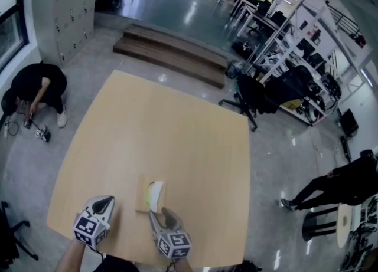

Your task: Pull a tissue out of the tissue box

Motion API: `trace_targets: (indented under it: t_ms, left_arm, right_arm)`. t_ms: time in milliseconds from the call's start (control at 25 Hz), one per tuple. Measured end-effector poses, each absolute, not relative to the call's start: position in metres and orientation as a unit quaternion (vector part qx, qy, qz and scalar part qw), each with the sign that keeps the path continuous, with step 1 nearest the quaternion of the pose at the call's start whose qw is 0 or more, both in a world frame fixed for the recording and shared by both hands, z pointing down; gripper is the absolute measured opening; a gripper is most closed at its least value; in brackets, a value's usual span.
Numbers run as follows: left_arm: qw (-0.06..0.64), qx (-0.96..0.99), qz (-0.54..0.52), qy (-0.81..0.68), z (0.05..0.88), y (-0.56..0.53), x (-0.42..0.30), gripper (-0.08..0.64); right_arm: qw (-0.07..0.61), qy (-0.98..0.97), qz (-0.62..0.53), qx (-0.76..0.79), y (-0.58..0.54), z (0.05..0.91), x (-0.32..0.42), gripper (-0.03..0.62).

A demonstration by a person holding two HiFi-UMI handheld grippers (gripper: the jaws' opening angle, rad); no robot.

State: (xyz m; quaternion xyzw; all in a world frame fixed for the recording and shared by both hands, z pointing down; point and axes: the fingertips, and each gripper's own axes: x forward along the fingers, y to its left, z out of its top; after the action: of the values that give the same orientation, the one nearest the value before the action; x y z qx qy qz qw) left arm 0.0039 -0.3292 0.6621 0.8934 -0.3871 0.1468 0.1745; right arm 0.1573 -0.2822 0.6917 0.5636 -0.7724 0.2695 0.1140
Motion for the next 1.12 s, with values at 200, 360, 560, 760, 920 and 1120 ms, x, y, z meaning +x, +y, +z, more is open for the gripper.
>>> trace_targets:
  t_ms: [200, 360, 560, 760, 920, 1120]
  left_arm:
    - [0.174, 0.894, 0.145, -0.386, 0.666, -0.332, -0.001, 0.008]
    - [0.179, 0.892, 0.148, -0.388, 0.668, -0.336, -0.007, 0.008]
    - [0.180, 0.892, 0.150, -0.386, 0.667, -0.337, -0.007, 0.008]
    - [0.179, 0.892, 0.147, -0.387, 0.670, -0.337, -0.007, 0.008]
    - [0.179, 0.892, 0.147, -0.388, 0.669, -0.337, -0.009, 0.008]
    - [0.179, 0.892, 0.147, -0.389, 0.669, -0.338, -0.011, 0.008]
  right_arm:
    - [0.119, -0.766, 0.268, 0.572, -0.288, 0.695, 0.155, 0.216]
    - [0.133, -0.758, 0.263, 0.582, -0.293, 0.699, 0.153, 0.215]
    - [0.144, -0.754, 0.262, 0.584, -0.293, 0.699, 0.153, 0.178]
    - [0.144, -0.749, 0.265, 0.590, -0.292, 0.700, 0.156, 0.118]
    - [0.147, -0.741, 0.260, 0.602, -0.292, 0.699, 0.159, 0.031]
    - [0.142, -0.743, 0.262, 0.599, -0.293, 0.698, 0.157, 0.011]
